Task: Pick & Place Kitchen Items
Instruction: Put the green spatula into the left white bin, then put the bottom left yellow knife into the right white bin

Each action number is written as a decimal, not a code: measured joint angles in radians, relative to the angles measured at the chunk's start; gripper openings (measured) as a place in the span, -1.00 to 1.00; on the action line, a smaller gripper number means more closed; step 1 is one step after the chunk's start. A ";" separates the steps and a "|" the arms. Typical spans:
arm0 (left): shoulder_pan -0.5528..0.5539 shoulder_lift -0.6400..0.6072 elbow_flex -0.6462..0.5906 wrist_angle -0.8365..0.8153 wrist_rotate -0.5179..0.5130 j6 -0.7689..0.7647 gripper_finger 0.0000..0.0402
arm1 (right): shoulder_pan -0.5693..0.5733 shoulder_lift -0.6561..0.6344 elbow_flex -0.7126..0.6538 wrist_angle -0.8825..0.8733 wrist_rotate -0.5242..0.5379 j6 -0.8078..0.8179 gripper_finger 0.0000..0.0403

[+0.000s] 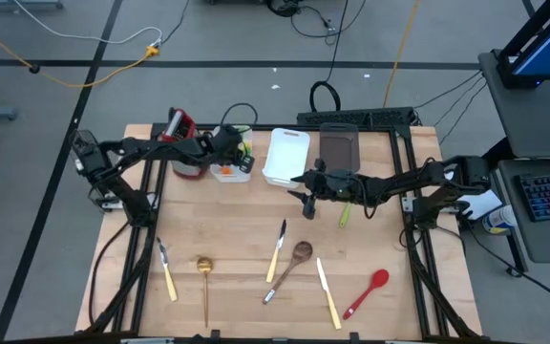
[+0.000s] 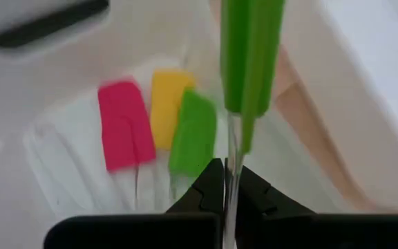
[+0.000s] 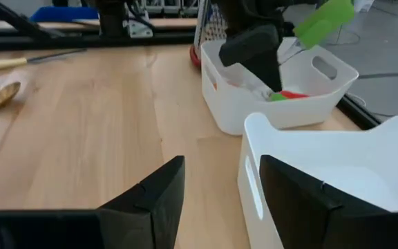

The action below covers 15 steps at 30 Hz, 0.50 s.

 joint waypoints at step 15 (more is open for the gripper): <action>0.004 0.021 0.000 -0.025 -0.034 -0.004 -0.46 | 0.002 0.000 0.000 -0.095 0.000 0.005 -0.09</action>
